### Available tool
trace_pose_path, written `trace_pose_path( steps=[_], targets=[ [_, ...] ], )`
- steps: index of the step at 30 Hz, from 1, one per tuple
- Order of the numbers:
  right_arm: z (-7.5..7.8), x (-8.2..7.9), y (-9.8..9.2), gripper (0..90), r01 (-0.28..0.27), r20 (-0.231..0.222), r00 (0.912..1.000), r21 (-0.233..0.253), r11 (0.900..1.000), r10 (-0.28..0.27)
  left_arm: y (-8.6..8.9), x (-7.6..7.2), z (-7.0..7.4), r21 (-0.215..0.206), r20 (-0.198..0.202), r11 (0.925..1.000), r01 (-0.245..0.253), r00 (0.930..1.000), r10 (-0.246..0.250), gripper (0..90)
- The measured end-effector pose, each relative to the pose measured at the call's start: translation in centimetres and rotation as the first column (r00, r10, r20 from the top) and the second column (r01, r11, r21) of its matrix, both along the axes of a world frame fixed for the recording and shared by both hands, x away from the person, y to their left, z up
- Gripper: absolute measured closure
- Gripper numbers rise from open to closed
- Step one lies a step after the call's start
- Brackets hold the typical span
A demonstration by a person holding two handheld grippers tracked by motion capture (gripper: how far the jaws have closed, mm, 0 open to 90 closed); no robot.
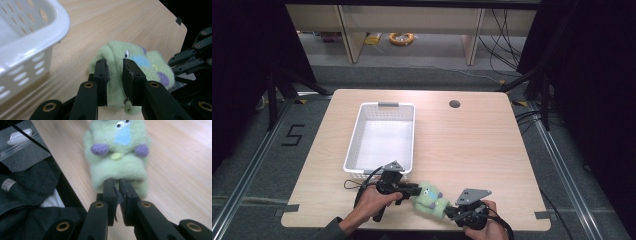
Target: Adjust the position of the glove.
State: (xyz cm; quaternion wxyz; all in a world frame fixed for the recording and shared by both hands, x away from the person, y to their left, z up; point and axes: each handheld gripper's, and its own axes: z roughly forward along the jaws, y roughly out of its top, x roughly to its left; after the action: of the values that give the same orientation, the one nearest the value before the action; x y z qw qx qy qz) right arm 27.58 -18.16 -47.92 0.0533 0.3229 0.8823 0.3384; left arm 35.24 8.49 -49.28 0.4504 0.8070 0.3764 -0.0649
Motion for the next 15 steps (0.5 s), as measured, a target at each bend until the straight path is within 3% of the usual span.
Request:
trace_pose_path(
  steps=[5, 8, 10, 15],
  targets=[
    [-1.1, 0.8, 0.8, 85.8, -0.010, 0.015, 0.9998, -0.074, 0.997, 0.011, 0.1, -0.3, -0.6, -0.008, -0.026, 0.9998, -0.020, 0.9995, 0.019, 76.4],
    [-1.2, 1.7, 0.9, 86.5, -0.026, 0.044, 0.9986, -0.083, 0.996, 0.030, 0.1, -0.2, -0.9, -0.029, -0.061, 0.9989, -0.036, 0.9975, 0.034, 77.1],
    [-1.2, 2.0, 1.0, 87.1, 0.006, 0.039, 0.9992, -0.085, 0.996, -0.003, 0.1, -0.1, -1.2, -0.045, -0.080, 0.9982, -0.041, 0.9961, 0.037, 77.6],
    [-1.1, 3.7, 0.6, 88.1, 0.008, 0.041, 0.9992, -0.105, 0.994, -0.004, -0.5, -0.2, -1.2, -0.055, -0.073, 0.9971, -0.053, 0.9961, 0.049, 78.5]
  ],
)
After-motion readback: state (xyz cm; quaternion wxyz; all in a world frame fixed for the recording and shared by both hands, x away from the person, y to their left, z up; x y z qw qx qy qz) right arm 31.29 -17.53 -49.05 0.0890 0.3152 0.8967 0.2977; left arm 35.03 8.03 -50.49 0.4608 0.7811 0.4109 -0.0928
